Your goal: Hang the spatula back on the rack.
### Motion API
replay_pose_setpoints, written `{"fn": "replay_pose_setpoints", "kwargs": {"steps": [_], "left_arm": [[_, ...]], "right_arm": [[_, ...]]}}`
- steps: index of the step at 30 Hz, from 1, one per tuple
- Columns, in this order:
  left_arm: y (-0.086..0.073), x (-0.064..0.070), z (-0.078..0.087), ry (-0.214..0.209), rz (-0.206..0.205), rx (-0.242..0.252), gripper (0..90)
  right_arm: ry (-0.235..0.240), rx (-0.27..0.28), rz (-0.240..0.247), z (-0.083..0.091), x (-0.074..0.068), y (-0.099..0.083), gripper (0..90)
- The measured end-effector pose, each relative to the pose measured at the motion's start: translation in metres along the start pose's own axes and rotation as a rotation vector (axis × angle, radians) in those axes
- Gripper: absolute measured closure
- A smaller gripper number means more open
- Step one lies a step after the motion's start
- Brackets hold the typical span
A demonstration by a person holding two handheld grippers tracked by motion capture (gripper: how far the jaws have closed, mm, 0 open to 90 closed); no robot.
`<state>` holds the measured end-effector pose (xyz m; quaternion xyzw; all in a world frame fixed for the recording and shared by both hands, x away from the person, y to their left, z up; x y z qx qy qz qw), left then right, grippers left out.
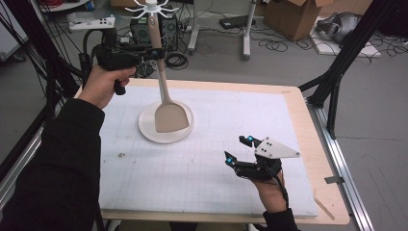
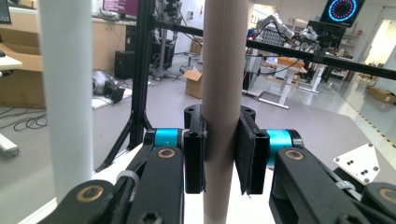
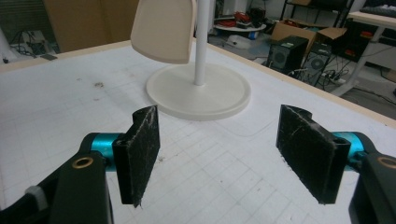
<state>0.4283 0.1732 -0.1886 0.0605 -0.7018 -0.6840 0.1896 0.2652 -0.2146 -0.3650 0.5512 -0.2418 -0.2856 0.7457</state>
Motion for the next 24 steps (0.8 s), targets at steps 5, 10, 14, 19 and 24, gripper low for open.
{"fn": "replay_pose_setpoints", "kwargs": {"steps": [5,10,14,19,24], "left_arm": [[-0.001,-0.005,0.0,0.018,0.013,-0.001,74.8],[-0.003,-0.008,-0.002,0.044,0.018,-0.012,74.7],[-0.005,-0.004,-0.002,0.066,-0.021,-0.015,74.3],[-0.011,0.007,0.002,0.138,-0.099,-0.053,57.1],[-0.023,0.018,0.016,0.189,-0.147,-0.038,40.5]], "right_arm": [[0.004,0.001,0.002,-0.001,0.0,0.0,29.5],[0.008,-0.003,0.002,-0.002,0.0,0.0,29.5],[-0.003,-0.001,-0.004,-0.001,0.002,-0.002,29.5],[-0.011,-0.008,-0.01,0.001,0.004,-0.005,29.5],[-0.017,-0.02,-0.009,0.0,0.004,-0.006,29.4]]}}
Point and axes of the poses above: each handheld gripper's, and its own axes: z roughly backward along the jaws, y roughly out of its top, x roughly to its right, the point moved 1 cm from there along -z, roughly forward along the jaws, and after that the axes turned 2 degrees about x, right-handed, at the moved point
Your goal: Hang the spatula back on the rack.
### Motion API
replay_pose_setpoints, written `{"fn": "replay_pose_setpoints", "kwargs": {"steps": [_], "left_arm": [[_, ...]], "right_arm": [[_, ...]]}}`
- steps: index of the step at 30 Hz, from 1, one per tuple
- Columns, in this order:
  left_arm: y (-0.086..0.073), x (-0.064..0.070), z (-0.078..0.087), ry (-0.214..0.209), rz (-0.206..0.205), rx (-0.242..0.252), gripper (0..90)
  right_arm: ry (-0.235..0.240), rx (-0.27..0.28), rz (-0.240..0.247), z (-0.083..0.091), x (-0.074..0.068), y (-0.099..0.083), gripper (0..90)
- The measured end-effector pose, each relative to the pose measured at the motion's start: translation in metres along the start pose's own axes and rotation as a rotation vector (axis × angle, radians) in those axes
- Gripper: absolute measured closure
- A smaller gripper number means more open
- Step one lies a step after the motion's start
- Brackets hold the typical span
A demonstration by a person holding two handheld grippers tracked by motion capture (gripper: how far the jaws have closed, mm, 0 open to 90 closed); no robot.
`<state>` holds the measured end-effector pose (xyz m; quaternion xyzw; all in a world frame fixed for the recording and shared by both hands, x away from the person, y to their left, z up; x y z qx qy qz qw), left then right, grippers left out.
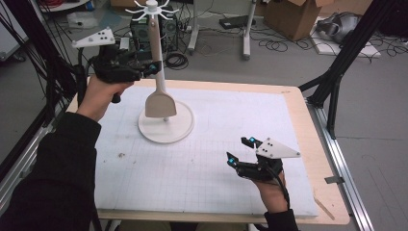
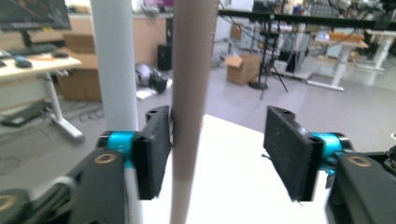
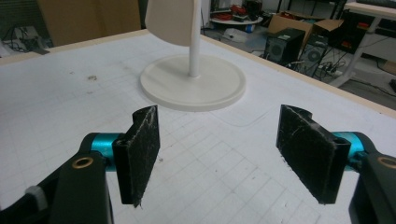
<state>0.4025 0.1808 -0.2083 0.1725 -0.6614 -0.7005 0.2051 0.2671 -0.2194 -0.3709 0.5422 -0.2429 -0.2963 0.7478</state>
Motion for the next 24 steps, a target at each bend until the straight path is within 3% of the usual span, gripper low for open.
{"fn": "replay_pose_setpoints", "kwargs": {"steps": [4,8,10,15,19,24], "left_arm": [[-0.016,0.006,0.015,0.035,-0.011,0.011,30.4],[-0.037,0.013,0.032,0.067,-0.057,0.008,22.7],[-0.051,0.016,0.042,0.087,-0.053,0.011,18.9],[-0.09,0.025,0.064,0.124,-0.067,0.014,17.8],[-0.124,0.029,0.077,0.138,-0.043,0.021,17.8],[-0.158,0.03,0.088,0.164,0.023,0.0,17.8]], "right_arm": [[-0.002,-0.018,-0.008,-0.002,0.001,-0.004,29.1],[-0.012,-0.042,0.003,-0.005,0.002,-0.007,29.1],[-0.02,-0.064,0.0,-0.006,0.002,-0.01,29.1],[-0.039,-0.064,-0.022,-0.005,0.008,-0.018,26.0],[-0.059,-0.071,-0.032,-0.004,0.013,-0.024,22.7],[-0.104,-0.081,-0.034,0.0,0.019,-0.031,21.3]]}}
Point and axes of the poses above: each handheld gripper's, and its own axes: z roughly backward along the jaws, y roughly out of its top, x roughly to its right, the point moved 1 cm from there along -z, roughly forward along the jaws, and after that the axes turned 2 degrees about x, right-handed, at the moved point
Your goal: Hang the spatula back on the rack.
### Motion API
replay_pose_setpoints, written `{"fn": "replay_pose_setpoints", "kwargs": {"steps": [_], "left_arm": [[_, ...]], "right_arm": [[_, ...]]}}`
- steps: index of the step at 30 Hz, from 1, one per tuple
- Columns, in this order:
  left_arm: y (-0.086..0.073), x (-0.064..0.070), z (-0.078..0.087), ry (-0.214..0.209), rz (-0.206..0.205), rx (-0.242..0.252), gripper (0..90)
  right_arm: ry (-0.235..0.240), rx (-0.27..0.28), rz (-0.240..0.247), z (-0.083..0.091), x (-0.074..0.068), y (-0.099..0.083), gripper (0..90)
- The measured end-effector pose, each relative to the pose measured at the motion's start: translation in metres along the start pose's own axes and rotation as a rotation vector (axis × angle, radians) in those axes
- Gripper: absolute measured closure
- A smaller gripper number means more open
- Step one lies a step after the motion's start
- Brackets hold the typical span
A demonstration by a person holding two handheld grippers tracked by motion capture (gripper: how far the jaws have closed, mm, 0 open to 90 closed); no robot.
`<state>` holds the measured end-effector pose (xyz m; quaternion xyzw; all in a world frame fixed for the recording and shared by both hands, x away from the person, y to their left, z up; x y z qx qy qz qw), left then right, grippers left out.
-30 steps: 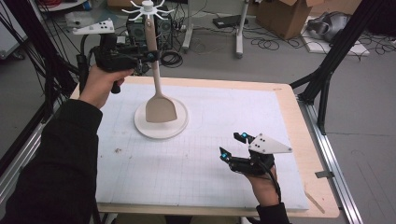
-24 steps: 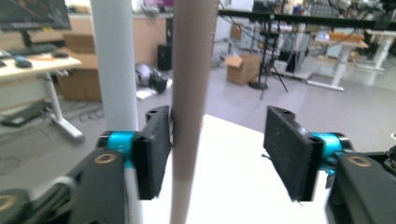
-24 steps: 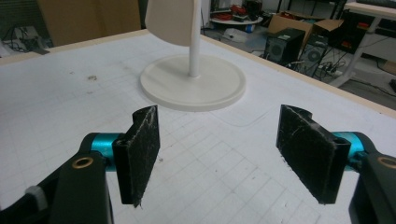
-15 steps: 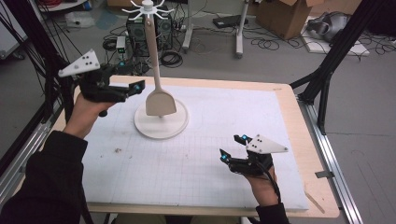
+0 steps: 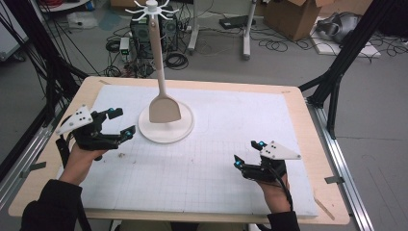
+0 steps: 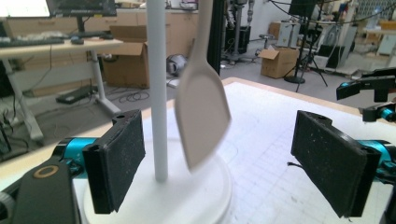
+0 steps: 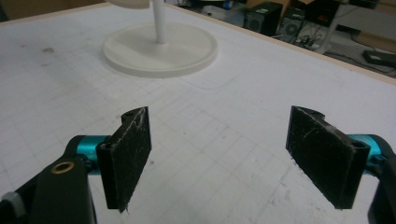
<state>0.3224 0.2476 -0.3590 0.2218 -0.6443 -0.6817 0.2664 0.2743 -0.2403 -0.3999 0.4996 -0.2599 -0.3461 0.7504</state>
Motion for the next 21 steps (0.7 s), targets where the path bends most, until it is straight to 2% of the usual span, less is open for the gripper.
{"fn": "replay_pose_setpoints", "kwargs": {"steps": [3,8,12,21], "left_arm": [[-0.014,0.002,0.005,0.017,0.003,-0.017,17.9],[-0.032,0.007,0.011,0.035,0.008,-0.037,18.0],[-0.045,0.011,0.014,0.045,0.012,-0.046,18.0],[-0.067,0.014,0.017,0.056,0.051,-0.064,19.1]], "right_arm": [[-0.031,0.002,-0.025,0.003,0.004,-0.006,21.3],[-0.064,0.007,-0.028,0.007,0.007,-0.014,20.9],[-0.079,0.01,-0.037,0.01,0.005,-0.018,20.4],[-0.077,-0.006,-0.048,0.009,0.003,-0.028,20.0]]}}
Point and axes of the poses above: each handheld gripper's, and its own axes: z roughly backward along the jaws, y roughly out of its top, x roughly to its right, the point moved 1 cm from there along -z, roughly forward along the jaws, and after that the axes turned 2 degrees about x, right-handed, at the moved point
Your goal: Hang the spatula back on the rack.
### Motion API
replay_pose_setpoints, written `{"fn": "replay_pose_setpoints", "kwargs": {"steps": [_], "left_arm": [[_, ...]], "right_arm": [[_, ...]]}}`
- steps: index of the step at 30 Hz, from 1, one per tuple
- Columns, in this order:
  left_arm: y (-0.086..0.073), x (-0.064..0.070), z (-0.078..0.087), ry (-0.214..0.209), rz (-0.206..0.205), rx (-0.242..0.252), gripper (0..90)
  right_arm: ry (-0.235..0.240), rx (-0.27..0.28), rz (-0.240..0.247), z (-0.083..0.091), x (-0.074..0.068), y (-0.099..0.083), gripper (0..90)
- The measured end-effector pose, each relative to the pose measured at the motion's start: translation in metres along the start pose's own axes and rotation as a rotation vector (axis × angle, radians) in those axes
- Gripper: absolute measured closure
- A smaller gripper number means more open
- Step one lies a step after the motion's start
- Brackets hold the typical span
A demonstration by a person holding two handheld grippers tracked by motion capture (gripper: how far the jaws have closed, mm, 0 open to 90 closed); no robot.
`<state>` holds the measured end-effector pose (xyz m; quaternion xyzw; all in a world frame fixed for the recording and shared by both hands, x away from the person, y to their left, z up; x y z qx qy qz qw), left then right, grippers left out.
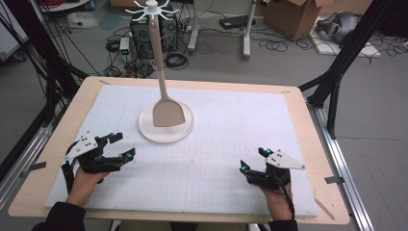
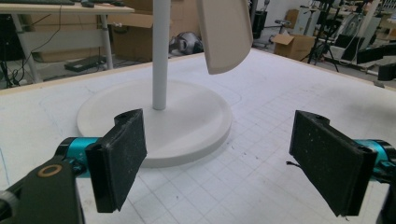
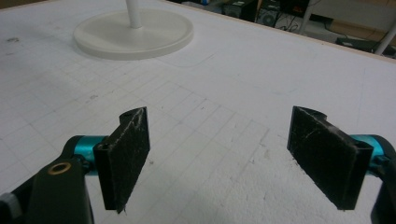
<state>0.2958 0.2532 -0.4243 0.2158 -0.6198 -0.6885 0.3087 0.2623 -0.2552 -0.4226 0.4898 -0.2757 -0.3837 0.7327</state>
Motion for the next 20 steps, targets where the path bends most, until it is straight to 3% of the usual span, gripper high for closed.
{"fn": "replay_pose_setpoints", "kwargs": {"steps": [6,20], "left_arm": [[-0.0087,-0.0017,0.0012,0.005,0.018,-0.01,19.1],[-0.011,-0.0053,0.0035,0.021,0.027,-0.004,20.4]], "right_arm": [[0.006,0.0,-0.005,-0.0026,0.0004,-0.0027,20.0],[0.032,0.023,-0.006,-0.0044,-0.0003,-0.0046,18.8]]}}
Point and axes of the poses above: each handheld gripper's, and its own axes: z roughly backward along the jaws, y roughly out of its top, x roughly to its right, the point moved 1 cm from there along -z, roughly forward along the jaws, and after that the axes turned 2 degrees about x, right-handed, at the moved point
